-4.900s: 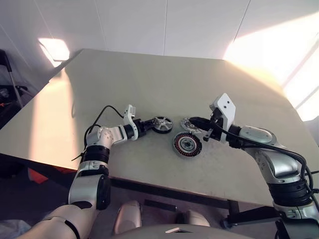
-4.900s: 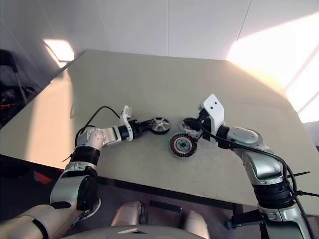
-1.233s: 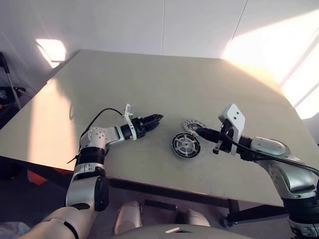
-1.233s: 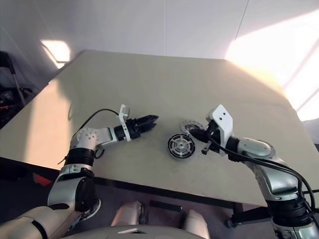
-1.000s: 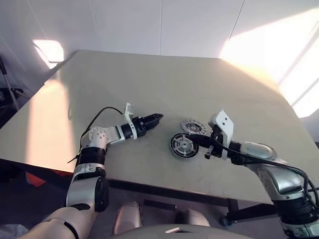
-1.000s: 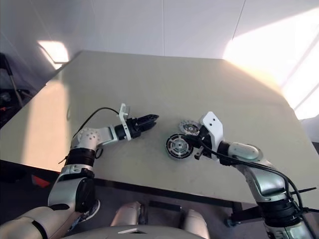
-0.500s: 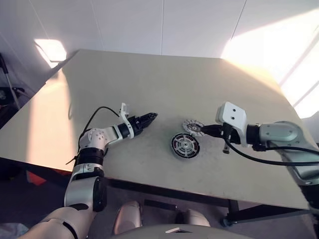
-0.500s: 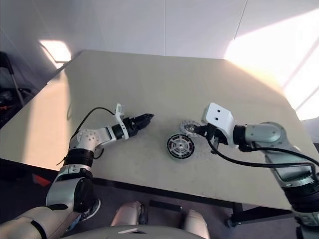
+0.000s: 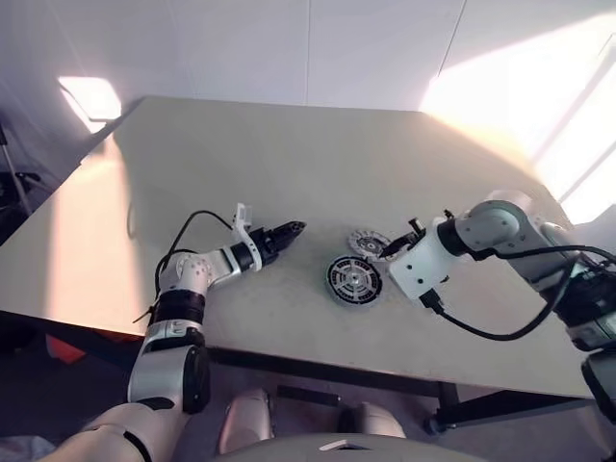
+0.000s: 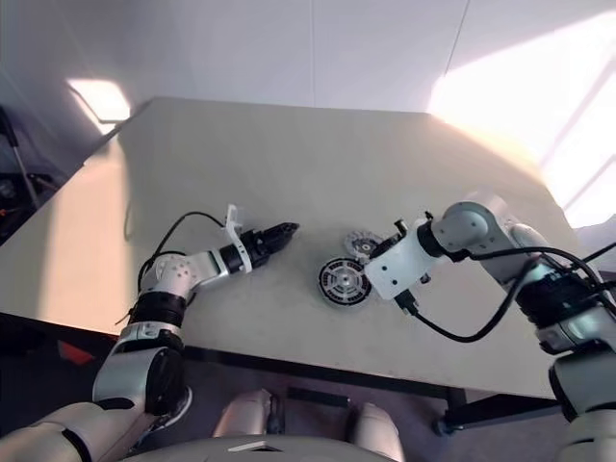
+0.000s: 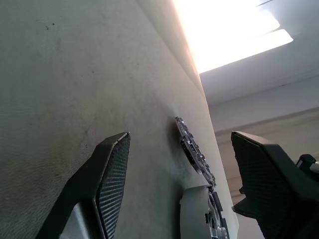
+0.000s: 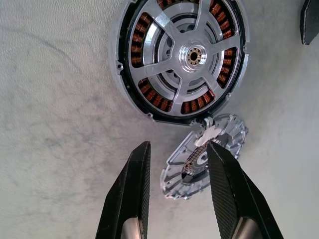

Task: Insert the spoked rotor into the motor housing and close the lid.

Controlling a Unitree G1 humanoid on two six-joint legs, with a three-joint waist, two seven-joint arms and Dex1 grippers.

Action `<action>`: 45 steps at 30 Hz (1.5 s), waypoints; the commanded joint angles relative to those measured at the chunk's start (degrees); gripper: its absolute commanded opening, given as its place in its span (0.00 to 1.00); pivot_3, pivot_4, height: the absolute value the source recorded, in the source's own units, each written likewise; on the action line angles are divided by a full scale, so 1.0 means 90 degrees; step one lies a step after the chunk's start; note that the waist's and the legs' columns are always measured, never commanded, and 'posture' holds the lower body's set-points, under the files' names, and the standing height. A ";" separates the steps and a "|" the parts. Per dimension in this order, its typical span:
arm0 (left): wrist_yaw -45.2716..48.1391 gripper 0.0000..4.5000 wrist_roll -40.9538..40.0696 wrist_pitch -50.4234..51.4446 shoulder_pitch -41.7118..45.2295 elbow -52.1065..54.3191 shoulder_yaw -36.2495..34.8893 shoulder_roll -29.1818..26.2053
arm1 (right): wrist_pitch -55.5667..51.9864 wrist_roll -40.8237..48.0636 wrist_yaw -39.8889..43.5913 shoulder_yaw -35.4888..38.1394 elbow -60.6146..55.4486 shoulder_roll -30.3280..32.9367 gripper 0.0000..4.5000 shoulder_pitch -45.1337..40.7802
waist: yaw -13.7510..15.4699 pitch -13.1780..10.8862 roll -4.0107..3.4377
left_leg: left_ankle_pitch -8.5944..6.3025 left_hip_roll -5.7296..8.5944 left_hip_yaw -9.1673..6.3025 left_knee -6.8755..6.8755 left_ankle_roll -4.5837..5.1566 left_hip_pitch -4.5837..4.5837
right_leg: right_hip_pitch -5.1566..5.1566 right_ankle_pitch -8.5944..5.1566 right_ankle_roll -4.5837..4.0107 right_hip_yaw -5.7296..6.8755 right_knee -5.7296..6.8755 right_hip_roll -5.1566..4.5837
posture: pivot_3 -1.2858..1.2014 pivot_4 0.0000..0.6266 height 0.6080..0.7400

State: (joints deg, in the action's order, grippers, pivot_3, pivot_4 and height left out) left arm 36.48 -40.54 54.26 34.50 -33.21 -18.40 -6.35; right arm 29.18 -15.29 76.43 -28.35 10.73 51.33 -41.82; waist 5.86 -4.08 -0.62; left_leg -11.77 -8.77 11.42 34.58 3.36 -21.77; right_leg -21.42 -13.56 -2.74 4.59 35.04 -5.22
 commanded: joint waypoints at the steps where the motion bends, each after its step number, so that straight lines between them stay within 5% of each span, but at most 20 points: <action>1: -0.0105 0.77 -0.0144 0.0022 -0.0121 0.0401 -0.0104 0.0005 | 0.0813 -0.0406 -0.0076 -0.0222 0.0731 -0.0222 0.43 -0.0444 | -0.0023 0.0000 0.0000 | -0.0004 -0.0001 0.0000 0.0010 0.0007 -0.0005 | -0.0001 0.0000 0.0000 0.0001 0.0003 0.0000 | 0.52 0.00 1.00; 45: -0.0373 0.77 -0.0201 -0.0014 -0.0359 0.0668 0.0061 -0.0032 | 0.1353 -0.0634 -0.0432 -0.0352 0.0912 -0.0847 0.43 -0.0299 | -0.0078 -0.0001 0.0000 | -0.0017 -0.0005 0.0002 0.0067 0.0025 0.0006 | 0.0010 0.0000 0.0000 -0.0008 0.0050 -0.0004 | 0.52 0.00 1.00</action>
State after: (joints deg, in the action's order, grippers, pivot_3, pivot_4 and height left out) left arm 33.07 -42.36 54.23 30.90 -27.76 -18.01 -6.36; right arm 40.33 -21.59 73.41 -31.73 19.37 44.49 -43.93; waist 5.16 -4.08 -0.61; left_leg -11.93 -8.81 11.44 35.19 3.58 -21.72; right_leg -21.34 -13.55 -2.74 4.51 35.48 -5.25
